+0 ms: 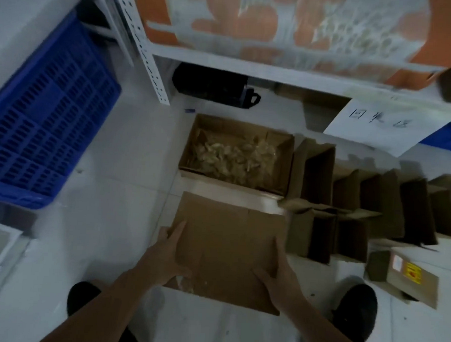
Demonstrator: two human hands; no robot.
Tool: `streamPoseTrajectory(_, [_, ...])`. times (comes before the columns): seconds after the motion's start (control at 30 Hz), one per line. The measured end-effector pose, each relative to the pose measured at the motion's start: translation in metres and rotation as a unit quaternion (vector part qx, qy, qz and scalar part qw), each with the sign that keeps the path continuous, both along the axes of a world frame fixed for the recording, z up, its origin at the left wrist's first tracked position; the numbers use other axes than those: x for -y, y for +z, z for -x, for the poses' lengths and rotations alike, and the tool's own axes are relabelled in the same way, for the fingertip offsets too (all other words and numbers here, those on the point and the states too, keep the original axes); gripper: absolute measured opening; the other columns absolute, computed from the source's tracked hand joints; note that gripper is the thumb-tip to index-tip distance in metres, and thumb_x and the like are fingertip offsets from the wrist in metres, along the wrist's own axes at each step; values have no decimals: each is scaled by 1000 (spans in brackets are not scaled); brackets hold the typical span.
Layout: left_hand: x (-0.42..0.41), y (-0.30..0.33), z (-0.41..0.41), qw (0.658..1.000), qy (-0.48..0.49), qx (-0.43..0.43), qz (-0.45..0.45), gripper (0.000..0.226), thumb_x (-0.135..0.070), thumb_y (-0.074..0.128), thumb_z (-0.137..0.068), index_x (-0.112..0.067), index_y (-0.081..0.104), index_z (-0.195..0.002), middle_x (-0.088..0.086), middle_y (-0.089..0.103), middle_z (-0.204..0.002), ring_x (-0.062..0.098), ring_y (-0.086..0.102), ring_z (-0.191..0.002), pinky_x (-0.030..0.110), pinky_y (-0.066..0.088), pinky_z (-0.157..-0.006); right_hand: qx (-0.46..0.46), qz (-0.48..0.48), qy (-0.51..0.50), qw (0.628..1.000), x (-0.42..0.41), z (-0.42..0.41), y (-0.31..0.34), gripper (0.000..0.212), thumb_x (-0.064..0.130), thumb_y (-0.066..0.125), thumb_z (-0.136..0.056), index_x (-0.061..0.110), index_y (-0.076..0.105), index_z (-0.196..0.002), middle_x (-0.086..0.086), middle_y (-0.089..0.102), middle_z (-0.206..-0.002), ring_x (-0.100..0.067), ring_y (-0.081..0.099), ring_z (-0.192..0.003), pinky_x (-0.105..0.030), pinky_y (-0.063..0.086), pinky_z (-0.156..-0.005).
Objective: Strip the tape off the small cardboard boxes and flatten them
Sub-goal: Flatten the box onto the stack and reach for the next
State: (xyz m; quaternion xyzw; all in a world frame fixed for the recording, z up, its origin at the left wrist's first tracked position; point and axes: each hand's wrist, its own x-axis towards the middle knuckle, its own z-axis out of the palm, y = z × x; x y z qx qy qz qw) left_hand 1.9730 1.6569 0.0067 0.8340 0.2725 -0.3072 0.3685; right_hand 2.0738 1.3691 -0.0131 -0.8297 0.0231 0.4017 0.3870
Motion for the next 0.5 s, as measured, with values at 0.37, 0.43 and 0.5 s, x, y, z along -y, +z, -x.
streamPoseTrajectory(0.37, [14, -110, -8, 998, 45, 42, -25, 122, -30, 90, -78, -28, 5, -165, -4, 12, -153, 25, 57, -113, 28, 52, -83, 44, 41, 4, 998, 7, -12, -109, 95, 21, 67, -96, 38, 0, -160, -7, 37, -149, -22, 49, -124, -27, 42, -96])
streamPoseTrajectory(0.43, [10, -120, -14, 997, 53, 52, -35, 121, -30, 90, -79, -27, 6, -165, -5, 11, -156, 24, 54, -122, 31, 51, -88, 52, 54, 13, 997, -2, -21, -119, 89, 20, 66, -97, 35, 6, -162, -7, 34, -146, -15, 44, -109, -10, 38, -79])
streamPoseTrajectory(0.5, [4, -131, -21, 995, 55, 52, -59, 118, -33, 90, -79, -25, 10, -165, -4, 12, -160, 26, 49, -133, 40, 51, -99, 58, 65, 17, 996, -9, -32, -130, 86, 20, 66, -98, 32, 10, -162, -6, 31, -146, -12, 42, -105, -5, 39, -70])
